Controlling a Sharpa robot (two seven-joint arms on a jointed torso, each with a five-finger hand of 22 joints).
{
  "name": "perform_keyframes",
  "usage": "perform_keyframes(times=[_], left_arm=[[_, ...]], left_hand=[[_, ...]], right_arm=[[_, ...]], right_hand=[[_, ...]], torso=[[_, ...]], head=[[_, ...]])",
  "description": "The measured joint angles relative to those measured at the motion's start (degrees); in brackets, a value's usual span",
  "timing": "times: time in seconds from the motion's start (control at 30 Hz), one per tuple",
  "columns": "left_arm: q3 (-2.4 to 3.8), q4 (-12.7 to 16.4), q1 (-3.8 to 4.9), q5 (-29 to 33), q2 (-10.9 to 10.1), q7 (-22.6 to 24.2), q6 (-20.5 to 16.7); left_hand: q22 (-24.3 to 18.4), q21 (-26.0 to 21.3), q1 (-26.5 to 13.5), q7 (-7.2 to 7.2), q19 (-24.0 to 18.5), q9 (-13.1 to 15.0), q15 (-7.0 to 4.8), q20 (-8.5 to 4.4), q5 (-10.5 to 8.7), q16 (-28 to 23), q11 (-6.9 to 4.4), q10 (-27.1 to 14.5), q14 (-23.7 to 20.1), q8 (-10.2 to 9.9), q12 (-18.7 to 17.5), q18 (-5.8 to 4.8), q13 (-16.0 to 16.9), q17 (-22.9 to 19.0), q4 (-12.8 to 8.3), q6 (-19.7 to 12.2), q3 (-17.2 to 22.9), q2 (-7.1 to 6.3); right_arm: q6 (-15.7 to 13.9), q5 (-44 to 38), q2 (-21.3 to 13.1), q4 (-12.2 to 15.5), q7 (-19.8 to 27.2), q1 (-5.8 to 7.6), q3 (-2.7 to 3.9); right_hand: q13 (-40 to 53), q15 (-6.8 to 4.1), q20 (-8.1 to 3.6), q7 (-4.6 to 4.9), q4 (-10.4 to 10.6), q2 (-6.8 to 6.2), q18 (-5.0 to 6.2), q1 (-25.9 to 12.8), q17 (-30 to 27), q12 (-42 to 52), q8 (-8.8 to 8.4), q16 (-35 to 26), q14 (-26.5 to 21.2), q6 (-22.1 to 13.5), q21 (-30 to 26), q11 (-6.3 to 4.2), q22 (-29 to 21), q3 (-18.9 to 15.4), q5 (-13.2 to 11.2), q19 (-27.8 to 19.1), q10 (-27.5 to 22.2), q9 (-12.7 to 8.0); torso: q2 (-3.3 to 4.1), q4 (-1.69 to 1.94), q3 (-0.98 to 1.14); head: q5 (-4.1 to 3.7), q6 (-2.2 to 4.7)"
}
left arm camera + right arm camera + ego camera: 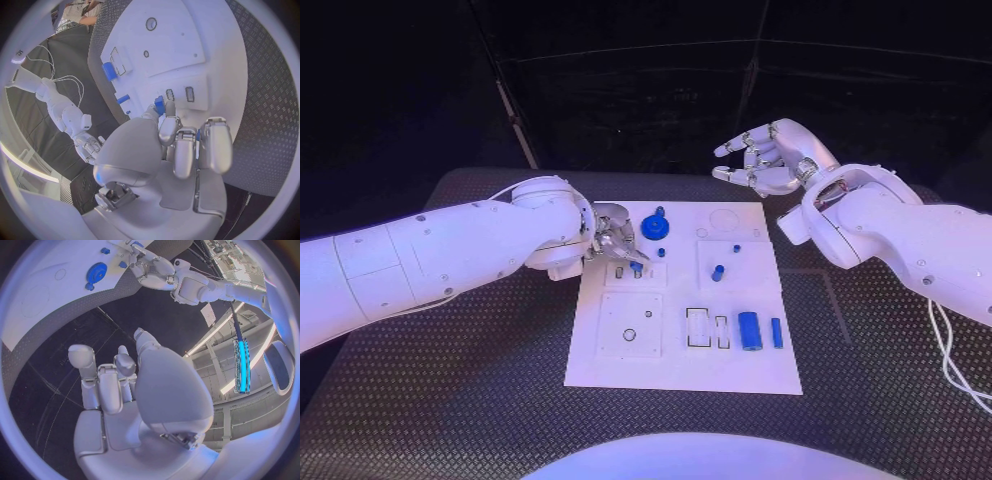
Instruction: Assemble the parts on the task board
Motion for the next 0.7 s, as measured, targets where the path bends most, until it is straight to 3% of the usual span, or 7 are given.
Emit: perform_keyframes(times=[0.07, 0.3, 0.7], left_arm=[[0.00, 0.6, -0.03, 0.1, -0.6, 0.0, -1.1], [0.00, 2.3, -0.61, -0.2, -1.9, 0.0, -4.8], [-0.05, 3.4, -2.66, -3.5, -1.7, 0.0, -9.7]], left_hand=[[0.0, 0.0, -0.6, 0.00, 0.0, 0.6, 0.00, -0.01, 0.21, 0.0, 0.28, 0.3, 0.0, 0.0, 0.0, 0.00, 0.0, 0.0, 1.1, 0.0, 1.1, -1.04], [0.0, 0.3, -2.5, 0.00, 0.2, 1.5, 0.01, -0.17, 0.22, 0.0, 0.27, 0.3, 0.0, 0.3, 0.6, 0.00, -0.1, 0.0, 0.9, 0.0, 6.1, -3.72], [0.0, 0.3, -3.6, 0.00, 0.2, 2.4, 0.01, -0.17, 0.21, 0.0, 0.26, 0.3, 0.0, 0.3, 0.9, 0.00, 0.0, 0.0, 1.2, 0.0, 8.6, -4.87]], right_arm=[[0.0, 0.0, -0.1, -0.1, 0.0, 0.00, 0.00], [0.0, 0.0, -0.1, -0.3, 0.0, 0.00, 0.00], [0.1, 0.0, -0.1, -0.5, 0.1, 0.00, 0.00]], right_hand=[[0.0, 0.00, 0.00, 0.00, 0.0, 0.00, 0.00, 0.0, 0.0, 0.0, 0.00, 0.0, 0.0, 0.0, 0.0, 0.00, 0.0, 0.0, 0.0, 0.0, 0.0, 0.0], [0.0, 0.00, 0.00, 0.00, 0.0, 0.00, 0.00, 0.0, 0.0, 0.0, 0.00, 0.0, 0.0, 0.0, 0.0, 0.00, 0.0, 0.0, 0.0, 0.0, 0.0, 0.0], [0.0, 0.00, 0.00, 0.00, 0.0, 0.00, 0.00, 0.0, 0.0, 0.0, 0.00, 0.0, 0.0, 0.0, 0.0, 0.00, 0.0, 0.0, 0.0, 0.0, 0.0, 0.0]], torso=[[-0.02, 0.04, 0.02], [-0.19, 0.29, 0.13], [-0.25, 0.35, 0.19]], head=[[0.01, 0.01], [-0.07, -0.25], [0.05, -0.59]])
